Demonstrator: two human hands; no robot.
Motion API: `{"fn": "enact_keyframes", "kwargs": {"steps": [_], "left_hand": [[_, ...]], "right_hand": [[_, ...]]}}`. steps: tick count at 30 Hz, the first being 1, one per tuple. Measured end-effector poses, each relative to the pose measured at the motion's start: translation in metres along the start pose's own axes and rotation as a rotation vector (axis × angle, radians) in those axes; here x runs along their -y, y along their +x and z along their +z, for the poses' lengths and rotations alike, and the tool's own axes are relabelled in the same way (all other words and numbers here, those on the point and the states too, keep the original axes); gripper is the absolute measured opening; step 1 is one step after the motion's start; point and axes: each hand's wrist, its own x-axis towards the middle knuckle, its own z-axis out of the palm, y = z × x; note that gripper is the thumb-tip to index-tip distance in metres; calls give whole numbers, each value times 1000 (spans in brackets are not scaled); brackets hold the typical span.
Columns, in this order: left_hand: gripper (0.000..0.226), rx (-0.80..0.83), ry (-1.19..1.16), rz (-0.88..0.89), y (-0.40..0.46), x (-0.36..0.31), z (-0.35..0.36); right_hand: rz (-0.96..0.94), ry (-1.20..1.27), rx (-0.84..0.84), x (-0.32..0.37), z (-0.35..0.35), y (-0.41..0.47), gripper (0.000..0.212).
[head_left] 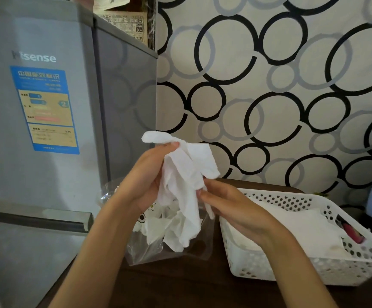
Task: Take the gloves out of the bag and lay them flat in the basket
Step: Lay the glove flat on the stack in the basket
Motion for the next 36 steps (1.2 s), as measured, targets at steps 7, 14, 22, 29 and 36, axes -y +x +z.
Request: {"fn": "enact_keyframes", "kwargs": {"steps": [7,14,22,29,36], "left_hand": [[23,-220,209,-36,7,7,-8],[36,-406,490,288,8,9,-7],[93,467,708,185,-2,18,11],[34,413,638,92,-4,19,11],[16,389,586,120,-1,22,10]], "right_hand": [[-31,360,-282,6,-34,-8,39],[-181,27,-434,18,-36,-22,15],[-256,-188,-187,36,-40,-41,27],[-100,-353,-114,34,-58,-52,54],[203,-359,-81,20,-66,-46,31]]}}
